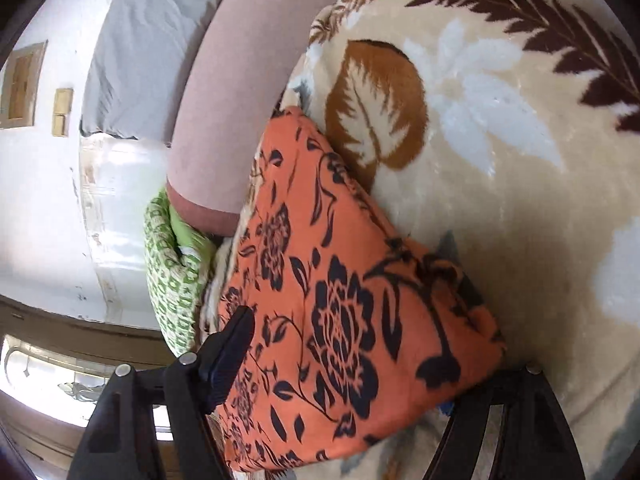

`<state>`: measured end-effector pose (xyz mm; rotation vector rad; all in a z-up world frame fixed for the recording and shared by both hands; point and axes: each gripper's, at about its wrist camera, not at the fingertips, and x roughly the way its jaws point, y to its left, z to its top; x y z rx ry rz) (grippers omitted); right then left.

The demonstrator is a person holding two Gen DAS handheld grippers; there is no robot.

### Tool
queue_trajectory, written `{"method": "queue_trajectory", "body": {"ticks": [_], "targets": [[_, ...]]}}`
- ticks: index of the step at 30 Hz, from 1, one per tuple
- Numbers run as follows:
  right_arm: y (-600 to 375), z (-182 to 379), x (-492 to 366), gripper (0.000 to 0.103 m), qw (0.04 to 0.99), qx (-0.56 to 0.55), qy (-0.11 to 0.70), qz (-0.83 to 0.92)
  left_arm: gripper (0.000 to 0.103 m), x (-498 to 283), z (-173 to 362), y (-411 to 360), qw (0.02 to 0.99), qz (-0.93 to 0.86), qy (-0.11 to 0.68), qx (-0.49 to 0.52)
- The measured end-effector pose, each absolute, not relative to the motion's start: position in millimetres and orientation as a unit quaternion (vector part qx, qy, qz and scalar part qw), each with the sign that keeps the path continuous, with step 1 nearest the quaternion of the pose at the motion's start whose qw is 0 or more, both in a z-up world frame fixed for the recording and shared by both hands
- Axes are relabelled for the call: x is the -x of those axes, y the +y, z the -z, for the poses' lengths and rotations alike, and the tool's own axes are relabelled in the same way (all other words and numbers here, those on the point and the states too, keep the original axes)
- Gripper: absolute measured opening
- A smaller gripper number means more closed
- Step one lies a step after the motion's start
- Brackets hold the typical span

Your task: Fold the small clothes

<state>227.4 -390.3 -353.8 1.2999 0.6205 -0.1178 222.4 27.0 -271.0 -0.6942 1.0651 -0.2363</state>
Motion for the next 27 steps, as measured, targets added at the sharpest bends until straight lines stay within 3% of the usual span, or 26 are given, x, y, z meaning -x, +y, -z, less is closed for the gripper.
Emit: {"method": "queue_trajectory", "body": {"ticks": [2, 4, 5, 6, 9, 11, 13, 17, 27], "targets": [[-391, 349, -227, 0.070, 0.756, -0.583, 0.293, 0.052, 0.074, -231, 273, 34, 0.789, 0.112, 0.488, 0.355], [-386, 348, -232, 0.052, 0.757, -0.575, 0.307, 0.054, 0.080, -241, 272, 30, 0.797, 0.118, 0.477, 0.352], [-385, 350, -233, 0.038, 0.754, -0.576, 0.310, 0.054, 0.080, -246, 274, 28, 0.796, 0.124, 0.474, 0.356], [-386, 352, -231, 0.031, 0.750, -0.577, 0.317, 0.058, 0.080, -253, 277, 26, 0.791, 0.126, 0.473, 0.367], [-388, 355, -229, 0.030, 0.744, -0.584, 0.319, 0.059, 0.080, -273, 284, 21, 0.790, 0.142, 0.448, 0.393], [-387, 352, -229, 0.030, 0.750, -0.577, 0.319, 0.056, 0.070, -283, 285, 12, 0.800, 0.148, 0.447, 0.370], [-387, 349, -231, 0.030, 0.756, -0.568, 0.321, 0.056, 0.021, -292, 289, 10, 0.800, 0.156, 0.459, 0.353], [-391, 351, -233, 0.027, 0.754, -0.571, 0.321, 0.057, 0.017, -295, 302, 17, 0.779, 0.161, 0.455, 0.401], [-381, 293, -212, 0.020, 0.838, -0.472, 0.262, 0.081, 0.016, -247, 257, 5, 0.827, 0.179, 0.418, 0.332]]}}
